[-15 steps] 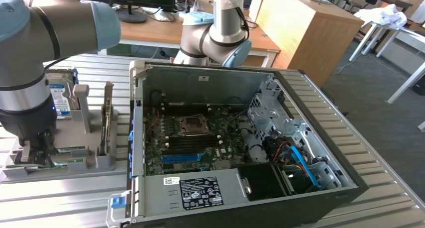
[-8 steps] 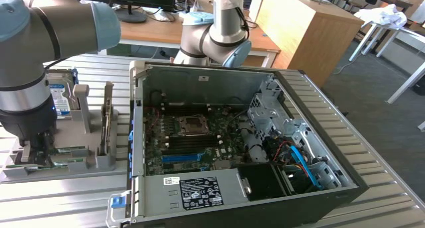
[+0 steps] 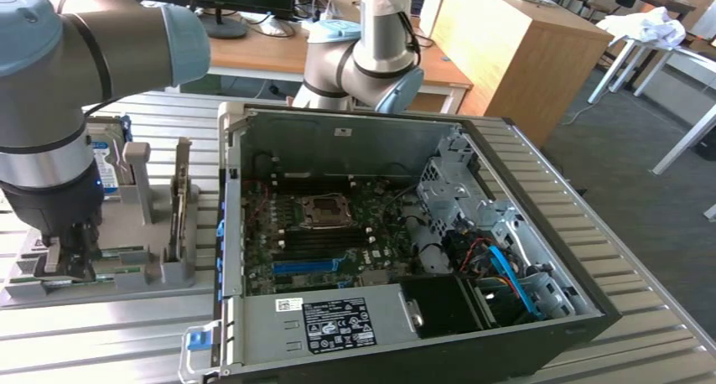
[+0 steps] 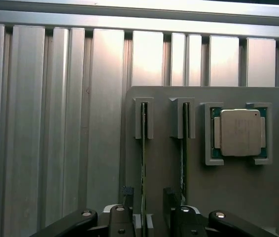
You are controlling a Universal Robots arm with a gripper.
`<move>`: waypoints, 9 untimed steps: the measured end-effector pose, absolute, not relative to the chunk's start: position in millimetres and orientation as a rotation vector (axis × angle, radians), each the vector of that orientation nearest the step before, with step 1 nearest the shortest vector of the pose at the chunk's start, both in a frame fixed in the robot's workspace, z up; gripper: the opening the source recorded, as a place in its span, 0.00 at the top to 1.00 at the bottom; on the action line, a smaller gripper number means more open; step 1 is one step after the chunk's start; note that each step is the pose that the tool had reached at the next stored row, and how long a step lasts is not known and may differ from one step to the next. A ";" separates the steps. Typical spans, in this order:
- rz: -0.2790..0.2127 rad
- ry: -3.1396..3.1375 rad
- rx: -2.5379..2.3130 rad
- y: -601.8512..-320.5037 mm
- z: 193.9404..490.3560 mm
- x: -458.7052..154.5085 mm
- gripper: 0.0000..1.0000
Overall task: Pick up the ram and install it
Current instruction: 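Pick up the ram and move it above insertion slot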
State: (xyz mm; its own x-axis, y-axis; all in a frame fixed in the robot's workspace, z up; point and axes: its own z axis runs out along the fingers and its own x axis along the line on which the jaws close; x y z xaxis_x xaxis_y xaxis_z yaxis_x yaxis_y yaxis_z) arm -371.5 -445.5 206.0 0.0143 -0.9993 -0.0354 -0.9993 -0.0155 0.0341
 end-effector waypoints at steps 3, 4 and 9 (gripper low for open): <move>0.077 2.204 -2.237 -445.5 206.0 -368.8 0.63; 0.077 2.204 -2.237 -445.5 206.0 -367.8 0.63; 0.077 2.204 -2.237 -445.5 205.9 -363.0 0.63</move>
State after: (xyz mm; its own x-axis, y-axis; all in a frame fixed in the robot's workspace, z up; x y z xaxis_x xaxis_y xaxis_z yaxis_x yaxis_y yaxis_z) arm -363.0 -445.5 205.9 0.0143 -0.9993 -0.0354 -0.9993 -0.0155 0.0341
